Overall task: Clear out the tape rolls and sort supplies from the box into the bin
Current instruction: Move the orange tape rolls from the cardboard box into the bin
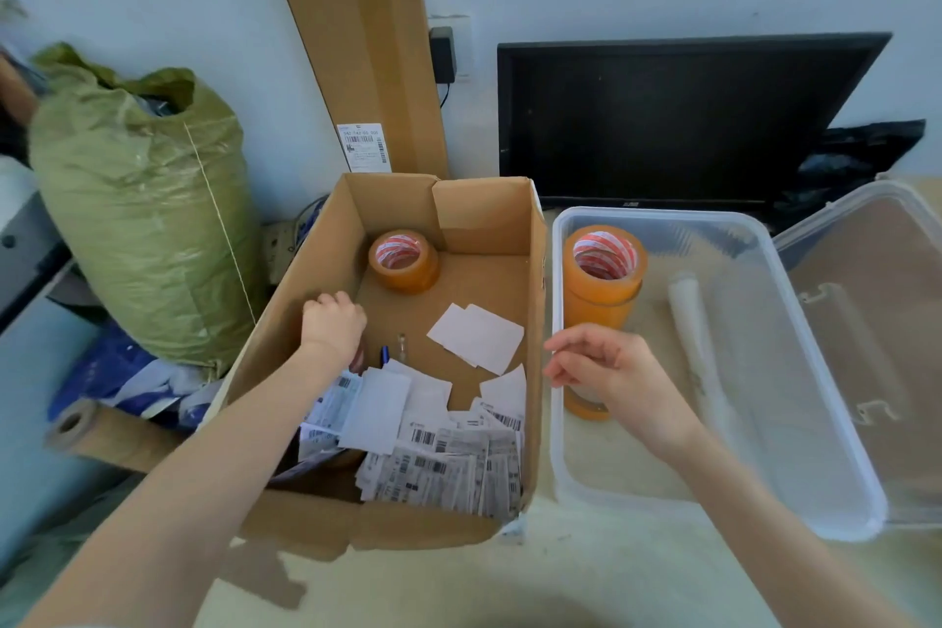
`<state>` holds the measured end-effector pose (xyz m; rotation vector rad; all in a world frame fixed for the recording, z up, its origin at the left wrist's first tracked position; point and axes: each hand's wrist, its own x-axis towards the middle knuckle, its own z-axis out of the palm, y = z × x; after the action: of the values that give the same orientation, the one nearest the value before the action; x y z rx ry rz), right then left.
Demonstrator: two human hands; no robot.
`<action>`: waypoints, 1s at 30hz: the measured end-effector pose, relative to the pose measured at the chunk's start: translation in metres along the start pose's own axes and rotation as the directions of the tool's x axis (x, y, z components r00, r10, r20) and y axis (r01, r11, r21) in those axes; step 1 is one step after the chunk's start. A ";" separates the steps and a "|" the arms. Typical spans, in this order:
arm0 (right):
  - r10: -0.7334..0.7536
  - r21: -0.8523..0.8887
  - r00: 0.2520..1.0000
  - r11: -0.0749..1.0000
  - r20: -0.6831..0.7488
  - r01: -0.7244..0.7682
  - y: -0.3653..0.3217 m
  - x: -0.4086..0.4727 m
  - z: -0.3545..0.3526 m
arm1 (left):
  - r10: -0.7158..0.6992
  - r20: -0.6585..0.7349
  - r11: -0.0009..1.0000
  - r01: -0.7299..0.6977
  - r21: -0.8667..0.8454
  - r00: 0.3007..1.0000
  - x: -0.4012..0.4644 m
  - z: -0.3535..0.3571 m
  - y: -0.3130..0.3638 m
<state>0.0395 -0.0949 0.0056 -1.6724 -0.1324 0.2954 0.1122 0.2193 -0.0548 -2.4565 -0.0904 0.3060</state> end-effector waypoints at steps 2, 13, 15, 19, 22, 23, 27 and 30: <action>0.000 0.020 1.000 1.000 -0.005 0.001 -0.003 -0.001 0.002 | 0.009 -0.084 0.996 -0.016 -0.086 0.996 -0.004 -0.011 -0.006; 0.084 0.019 0.995 0.996 -0.058 -0.083 -0.014 0.001 0.017 | -0.138 -0.504 0.545 -0.359 -0.758 0.853 -0.086 -0.113 -0.012; 0.127 0.067 0.992 0.990 -0.019 -0.125 -0.014 -0.001 0.020 | -0.146 -0.499 0.440 -0.395 -0.806 0.854 -0.100 -0.121 -0.005; 0.152 0.259 0.988 0.953 0.031 -0.155 -0.015 -0.008 0.023 | -0.185 -0.484 0.287 -0.424 -0.859 0.855 -0.117 -0.127 0.017; 0.154 0.321 0.988 0.937 -0.022 -0.139 -0.014 -0.012 0.021 | -0.213 -0.443 0.157 -0.417 -0.895 0.871 -0.123 -0.123 0.031; 0.157 0.320 0.987 0.937 -0.029 -0.139 -0.013 -0.013 0.020 | -0.207 -0.437 0.113 -0.422 -0.900 0.875 -0.124 -0.121 0.033; 0.179 0.326 0.982 0.933 -0.055 -0.152 -0.010 -0.016 0.017 | -0.154 -0.346 -0.002 -0.350 -0.937 0.925 -0.111 -0.095 0.030; 0.192 0.335 0.980 0.928 -0.056 -0.163 -0.007 -0.018 0.017 | -0.094 -0.161 0.259 -0.132 -0.957 0.982 -0.077 -0.040 0.014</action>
<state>0.0187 -0.0824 0.0125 -1.3626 0.1303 0.3591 0.0469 0.1733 -0.0184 -3.7690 -0.2246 -0.0482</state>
